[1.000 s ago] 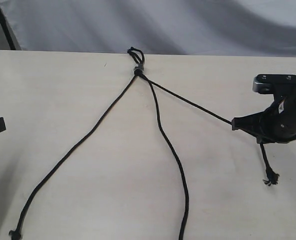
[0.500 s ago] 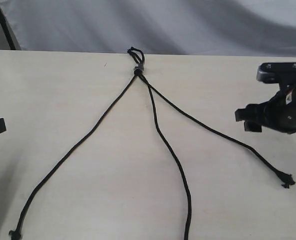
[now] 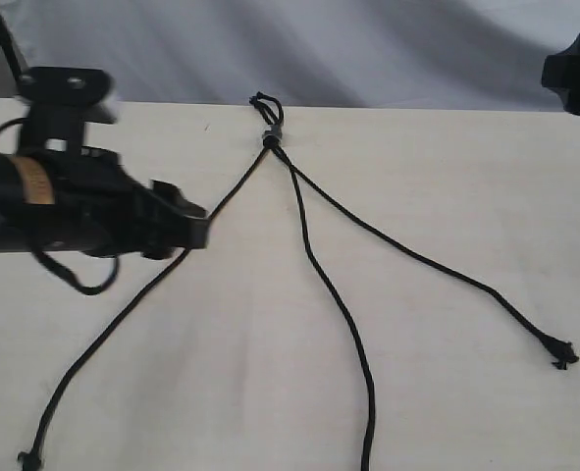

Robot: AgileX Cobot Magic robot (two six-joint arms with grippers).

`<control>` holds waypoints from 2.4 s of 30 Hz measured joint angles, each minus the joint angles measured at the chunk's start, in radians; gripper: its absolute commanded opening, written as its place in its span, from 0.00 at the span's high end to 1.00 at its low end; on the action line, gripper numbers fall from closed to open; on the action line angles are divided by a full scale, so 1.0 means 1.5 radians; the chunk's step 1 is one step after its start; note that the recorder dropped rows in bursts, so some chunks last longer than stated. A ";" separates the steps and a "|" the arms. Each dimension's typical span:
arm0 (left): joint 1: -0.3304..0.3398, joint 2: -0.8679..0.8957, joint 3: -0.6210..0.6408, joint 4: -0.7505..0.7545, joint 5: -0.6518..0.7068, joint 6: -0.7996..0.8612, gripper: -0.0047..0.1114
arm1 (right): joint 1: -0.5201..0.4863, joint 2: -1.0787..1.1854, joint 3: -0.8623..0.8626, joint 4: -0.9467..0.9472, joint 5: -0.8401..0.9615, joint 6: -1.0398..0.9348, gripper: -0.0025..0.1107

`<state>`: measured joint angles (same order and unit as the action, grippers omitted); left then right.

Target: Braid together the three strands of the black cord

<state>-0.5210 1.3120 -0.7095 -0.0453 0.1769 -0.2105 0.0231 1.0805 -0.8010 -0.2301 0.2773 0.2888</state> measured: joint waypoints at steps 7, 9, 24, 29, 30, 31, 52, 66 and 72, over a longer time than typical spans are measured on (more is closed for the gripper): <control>-0.130 0.213 -0.175 -0.004 0.072 -0.004 0.48 | 0.000 -0.003 0.000 0.000 0.008 -0.006 0.35; -0.147 0.271 -0.235 -0.004 0.118 -0.004 0.48 | 0.000 -0.003 0.000 0.000 0.010 -0.006 0.35; -0.169 0.538 -0.560 -0.006 0.348 -0.094 0.48 | 0.000 -0.001 0.000 0.000 0.013 -0.009 0.35; -0.169 0.589 -0.621 -0.006 0.408 -0.108 0.48 | 0.000 0.007 0.000 0.000 0.013 -0.009 0.35; -0.169 0.597 -0.627 -0.003 0.415 -0.115 0.48 | 0.000 0.011 0.000 0.000 0.013 -0.009 0.35; -0.169 0.604 -0.630 0.003 0.418 -0.122 0.48 | 0.000 0.013 0.000 0.000 0.013 -0.009 0.35; -0.169 0.633 -0.685 0.088 0.557 -0.054 0.96 | 0.000 0.035 0.000 0.000 0.003 -0.010 0.35; -0.152 0.506 -0.693 0.460 0.689 -0.174 0.96 | 0.000 0.035 0.000 0.000 -0.002 -0.010 0.35; -0.074 0.503 -0.669 0.471 0.689 -0.161 0.96 | 0.000 0.035 0.000 0.000 -0.002 -0.010 0.35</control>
<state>-0.6323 2.0667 -1.7129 0.6605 1.2105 -0.4523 0.0231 1.1324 -0.8010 -0.2301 0.2739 0.2743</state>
